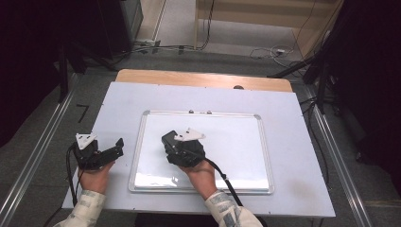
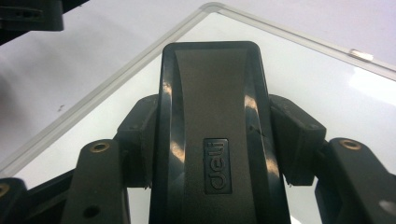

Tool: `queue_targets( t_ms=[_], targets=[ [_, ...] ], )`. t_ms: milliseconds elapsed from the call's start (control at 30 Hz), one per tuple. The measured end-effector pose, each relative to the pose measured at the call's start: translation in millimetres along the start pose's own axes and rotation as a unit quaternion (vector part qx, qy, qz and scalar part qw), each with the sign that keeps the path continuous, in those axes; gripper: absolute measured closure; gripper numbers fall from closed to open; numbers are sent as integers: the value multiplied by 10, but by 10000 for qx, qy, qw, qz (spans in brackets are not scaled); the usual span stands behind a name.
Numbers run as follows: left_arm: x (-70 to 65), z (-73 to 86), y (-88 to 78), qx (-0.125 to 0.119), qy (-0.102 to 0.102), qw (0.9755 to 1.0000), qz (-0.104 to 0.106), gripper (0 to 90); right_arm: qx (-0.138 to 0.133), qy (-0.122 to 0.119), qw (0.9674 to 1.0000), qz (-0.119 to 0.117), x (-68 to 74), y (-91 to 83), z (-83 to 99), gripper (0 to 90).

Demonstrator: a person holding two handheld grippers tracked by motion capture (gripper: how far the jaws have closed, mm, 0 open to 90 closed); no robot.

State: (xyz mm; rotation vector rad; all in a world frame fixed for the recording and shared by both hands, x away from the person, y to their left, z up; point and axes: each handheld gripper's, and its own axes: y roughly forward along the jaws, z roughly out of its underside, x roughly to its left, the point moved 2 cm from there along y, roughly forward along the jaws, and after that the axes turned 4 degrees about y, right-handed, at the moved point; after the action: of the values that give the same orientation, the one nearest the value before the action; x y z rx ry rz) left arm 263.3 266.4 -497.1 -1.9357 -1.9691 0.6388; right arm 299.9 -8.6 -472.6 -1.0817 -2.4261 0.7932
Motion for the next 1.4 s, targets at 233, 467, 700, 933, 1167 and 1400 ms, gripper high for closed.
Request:
queue_targets(
  t_ms=[233, 467, 700, 933, 1167, 1400],
  targets=[
    [0, 0, 1, 6, 2, 10000, 4, 33, -33, 159, 9996, 248, -224, -64, 16, 387],
    [-5, 3, 3, 19, 12, 10000, 4, 34, -41, 309, 9978, 578, -511, -141, 48, 387],
    [-5, 5, 7, 32, 20, 10000, -8, 33, -59, 473, 9941, 972, -844, -242, 62, 387],
    [-11, 6, 13, 31, 24, 10000, -14, 33, -71, 627, 9887, 1357, -1153, -329, 82, 387],
    [-4, 5, 13, 31, 18, 10000, -13, 33, -41, 905, 9792, 1818, -1521, -385, 126, 386],
    [-4, 3, 12, 31, 16, 10000, -16, 33, 29, 1222, 9654, 2302, -1880, -411, 186, 387]
  ],
)
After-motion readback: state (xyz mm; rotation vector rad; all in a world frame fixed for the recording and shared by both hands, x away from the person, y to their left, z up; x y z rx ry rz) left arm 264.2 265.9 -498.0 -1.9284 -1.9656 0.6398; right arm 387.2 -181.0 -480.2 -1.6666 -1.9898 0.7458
